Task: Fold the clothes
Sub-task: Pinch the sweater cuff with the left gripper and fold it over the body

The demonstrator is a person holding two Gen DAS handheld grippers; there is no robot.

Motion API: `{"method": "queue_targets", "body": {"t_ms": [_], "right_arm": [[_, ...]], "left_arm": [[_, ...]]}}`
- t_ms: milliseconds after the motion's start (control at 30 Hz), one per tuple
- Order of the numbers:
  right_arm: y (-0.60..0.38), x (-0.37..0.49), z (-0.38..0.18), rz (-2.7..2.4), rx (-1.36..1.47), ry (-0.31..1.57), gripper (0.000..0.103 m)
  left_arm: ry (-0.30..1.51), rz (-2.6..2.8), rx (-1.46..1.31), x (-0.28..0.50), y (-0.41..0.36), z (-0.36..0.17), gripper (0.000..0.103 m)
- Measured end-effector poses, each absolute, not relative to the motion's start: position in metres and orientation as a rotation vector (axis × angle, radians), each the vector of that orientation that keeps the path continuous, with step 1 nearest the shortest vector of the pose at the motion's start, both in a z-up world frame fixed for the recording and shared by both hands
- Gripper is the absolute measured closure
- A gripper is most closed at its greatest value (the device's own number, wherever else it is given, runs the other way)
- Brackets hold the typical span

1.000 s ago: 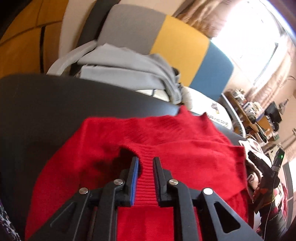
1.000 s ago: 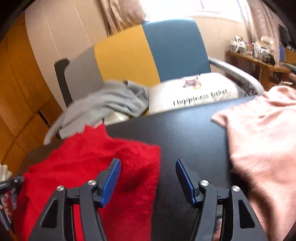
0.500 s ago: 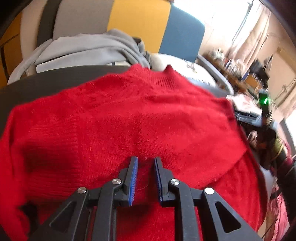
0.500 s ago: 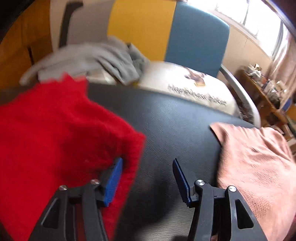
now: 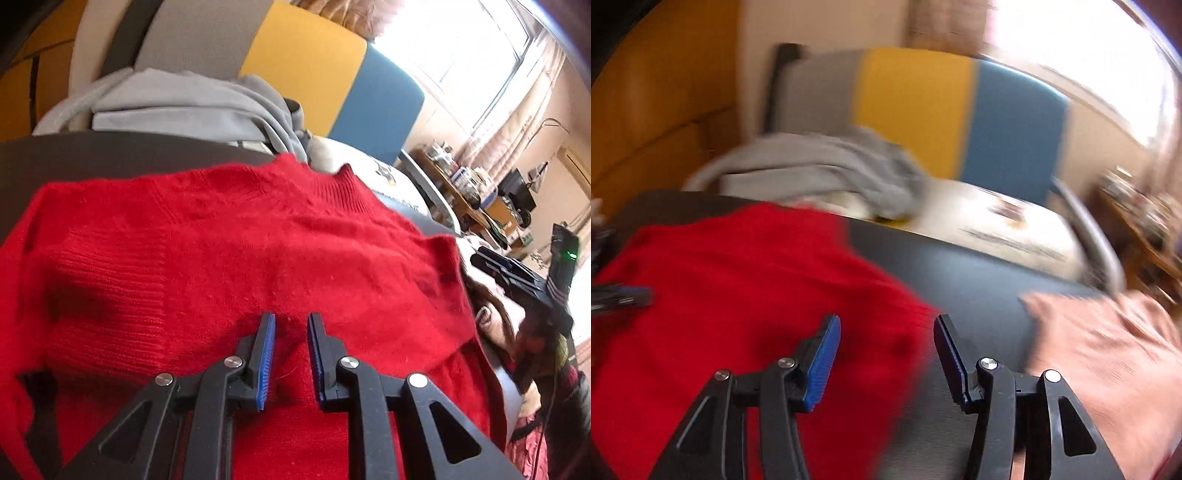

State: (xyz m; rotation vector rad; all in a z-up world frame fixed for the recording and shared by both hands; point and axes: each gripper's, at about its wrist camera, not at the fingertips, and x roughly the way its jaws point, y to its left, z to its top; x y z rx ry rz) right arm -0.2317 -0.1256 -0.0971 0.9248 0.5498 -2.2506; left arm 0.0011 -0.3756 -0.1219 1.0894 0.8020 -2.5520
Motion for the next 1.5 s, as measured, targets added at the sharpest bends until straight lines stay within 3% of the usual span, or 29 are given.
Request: {"method": "queue_targets", "body": {"t_ms": [233, 400, 633, 800, 900, 1033, 1067, 1100, 1133, 1167, 1200, 1300, 1367, 1400, 1433, 1500], "right_arm": [[-0.158, -0.201, -0.116, -2.132, 0.961, 0.569, 0.043], [-0.180, -0.180, -0.129, -2.053, 0.985, 0.580, 0.042], [-0.135, -0.189, -0.128, -2.216, 0.977, 0.542, 0.042], [-0.128, -0.189, -0.106, -2.229, 0.892, 0.435, 0.040], [-0.124, -0.208, -0.103, -2.239, 0.925, 0.390, 0.034], [-0.119, -0.233, -0.100, -2.252, 0.969, 0.329, 0.035], [-0.118, -0.239, -0.099, -2.255, 0.980, 0.314, 0.036], [-0.117, -0.246, -0.098, -2.258, 0.991, 0.298, 0.049], [-0.116, -0.251, -0.098, -2.258, 1.002, 0.289, 0.074], [-0.117, -0.252, -0.101, -2.246, 1.011, 0.324, 0.086], [-0.122, -0.252, -0.104, -2.241, 1.022, 0.375, 0.091], [-0.119, -0.257, -0.112, -2.290, 1.038, 0.472, 0.091], [-0.109, -0.267, -0.119, -2.332, 1.087, 0.429, 0.089], [-0.107, -0.269, -0.119, -2.341, 1.092, 0.405, 0.080], [-0.104, -0.271, -0.119, -2.351, 1.096, 0.385, 0.063], [-0.102, -0.267, -0.111, -2.397, 1.072, 0.429, 0.044]], "left_arm": [[0.756, -2.492, 1.007, 0.030, -0.405, -0.104, 0.082], [0.830, -2.363, 0.973, 0.067, -0.452, -0.110, 0.081], [0.908, -2.341, 0.904, 0.098, -0.462, -0.125, 0.080], [0.874, -2.434, 0.962, 0.066, -0.453, -0.118, 0.075], [0.849, -2.430, 1.064, 0.035, -0.455, -0.125, 0.074], [0.982, -2.403, 1.120, 0.012, -0.467, -0.139, 0.075], [0.991, -2.416, 1.116, 0.012, -0.466, -0.139, 0.076], [0.998, -2.431, 1.112, 0.013, -0.464, -0.139, 0.084], [1.004, -2.450, 1.108, 0.011, -0.463, -0.137, 0.090], [1.009, -2.470, 1.104, 0.009, -0.462, -0.135, 0.092], [1.006, -2.491, 1.088, 0.009, -0.459, -0.131, 0.093], [0.895, -2.498, 1.105, 0.003, -0.450, -0.124, 0.092], [0.841, -2.445, 1.151, -0.006, -0.450, -0.130, 0.089], [0.815, -2.418, 1.173, -0.010, -0.450, -0.132, 0.086], [0.820, -2.398, 1.162, -0.009, -0.451, -0.132, 0.086], [0.802, -2.349, 1.115, -0.003, -0.453, -0.124, 0.085]]}}
